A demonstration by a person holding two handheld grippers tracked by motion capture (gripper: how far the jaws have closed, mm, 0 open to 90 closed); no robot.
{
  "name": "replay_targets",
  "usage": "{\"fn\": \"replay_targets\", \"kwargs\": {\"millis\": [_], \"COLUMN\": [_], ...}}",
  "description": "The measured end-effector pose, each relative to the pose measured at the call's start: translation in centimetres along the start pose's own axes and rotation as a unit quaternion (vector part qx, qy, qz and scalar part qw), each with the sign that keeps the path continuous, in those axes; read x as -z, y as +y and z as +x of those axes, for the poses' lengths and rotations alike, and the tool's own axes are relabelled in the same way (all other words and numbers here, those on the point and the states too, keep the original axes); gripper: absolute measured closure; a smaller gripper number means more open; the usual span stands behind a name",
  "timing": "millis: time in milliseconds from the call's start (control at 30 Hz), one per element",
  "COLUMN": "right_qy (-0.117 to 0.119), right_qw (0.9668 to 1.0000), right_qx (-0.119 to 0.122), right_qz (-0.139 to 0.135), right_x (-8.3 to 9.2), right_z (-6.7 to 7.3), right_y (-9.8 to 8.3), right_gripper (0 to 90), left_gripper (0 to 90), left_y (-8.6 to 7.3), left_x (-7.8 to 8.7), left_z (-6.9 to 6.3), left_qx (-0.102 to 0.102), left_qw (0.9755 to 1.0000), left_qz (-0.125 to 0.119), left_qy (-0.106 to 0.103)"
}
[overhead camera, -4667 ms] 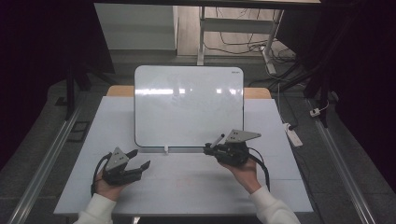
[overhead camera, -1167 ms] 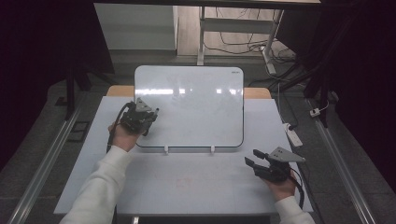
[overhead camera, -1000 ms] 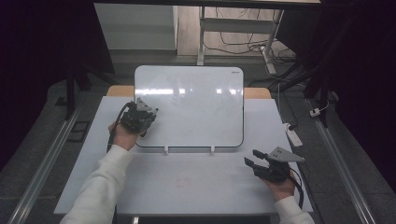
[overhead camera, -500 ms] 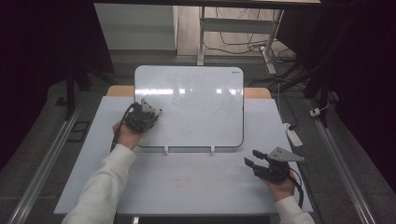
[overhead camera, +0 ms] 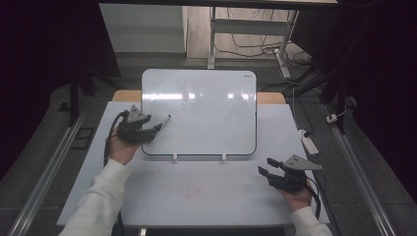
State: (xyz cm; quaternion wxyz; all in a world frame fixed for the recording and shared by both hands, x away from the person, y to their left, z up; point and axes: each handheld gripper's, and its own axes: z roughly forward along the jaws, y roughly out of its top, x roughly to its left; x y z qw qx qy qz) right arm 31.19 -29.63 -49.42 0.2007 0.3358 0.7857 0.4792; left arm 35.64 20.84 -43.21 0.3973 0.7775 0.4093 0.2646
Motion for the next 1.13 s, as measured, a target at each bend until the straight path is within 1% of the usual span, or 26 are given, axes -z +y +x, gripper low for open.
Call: {"fn": "replay_targets", "kwargs": {"millis": [33, 67, 233, 333, 400, 467, 533, 633, 700, 767, 800, 867, 933, 1133], "right_qy": [0.001, 0.003, 0.006, 0.007, 0.004, 0.001, -0.003, -0.007, -0.008, -0.009, -0.009, -0.01, -0.009, -0.004], "right_qw": [1.0, 1.0, 0.9999, 0.9998, 0.9997, 0.9997, 0.9995, 0.9992, 0.9992, 0.9991, 0.9991, 0.9989, 0.9988, 0.9983], "right_qx": [0.001, 0.002, 0.014, 0.019, 0.023, 0.026, 0.032, 0.038, 0.038, 0.039, 0.041, 0.043, 0.045, 0.055], "right_qz": [0.0, -0.001, 0.001, -0.002, -0.005, -0.006, -0.006, -0.007, -0.008, -0.009, -0.01, -0.012, -0.016, -0.022], "right_x": [0.0, 0.1, 0.3, 0.5, 0.7, 0.9, 1.0, 1.1, 1.1, 1.1, 1.1, 1.1, 1.2, 1.3], "right_z": [-0.1, -0.1, -0.3, -0.5, -0.6, -0.8, -0.9, -1.0, -1.1, -1.1, -1.1, -1.1, -1.0, -0.9], "right_y": [0.0, 0.0, -0.3, -0.5, -0.5, -0.6, -0.6, -0.6, -0.6, -0.6, -0.6, -0.6, -0.5, -0.4], "right_gripper": [47.4, 47.2, 46.1, 45.7, 45.5, 45.4, 45.3, 45.1, 45.1, 45.1, 45.0, 45.1, 45.1, 45.1], "left_gripper": [45.0, 44.1, 41.8, 41.0, 40.7, 40.3, 39.8, 39.2, 38.9, 38.8, 38.7, 38.1, 38.0, 38.0], "left_y": [-0.4, -0.8, -3.3, -4.6, -5.2, -5.8, -6.4, -7.3, -7.8, -8.2, -8.4, -8.5, -8.5, -8.6], "left_x": [0.6, 1.1, 3.3, 4.2, 4.6, 5.0, 5.4, 5.8, 6.0, 5.8, 5.7, 5.5, 5.4, 5.4], "left_z": [0.0, 0.0, -0.6, -1.1, -1.6, -2.2, -2.7, -3.4, -3.9, -4.3, -4.5, -5.0, -5.1, -5.0], "left_qx": [0.006, 0.008, 0.015, 0.025, 0.026, 0.021, 0.02, 0.03, 0.027, 0.03, 0.027, 0.013, 0.011, 0.016], "left_qw": [0.9999, 0.9999, 0.9994, 0.9981, 0.9973, 0.9968, 0.996, 0.9939, 0.9938, 0.9918, 0.992, 0.9928, 0.9926, 0.9929], "left_qz": [-0.008, -0.011, -0.016, -0.019, -0.018, -0.014, -0.013, -0.012, -0.01, -0.009, -0.004, 0.007, 0.008, 0.006], "left_qy": [-0.004, -0.007, -0.026, -0.053, -0.066, -0.075, -0.086, -0.105, -0.107, -0.124, -0.124, -0.119, -0.12, -0.118]}}
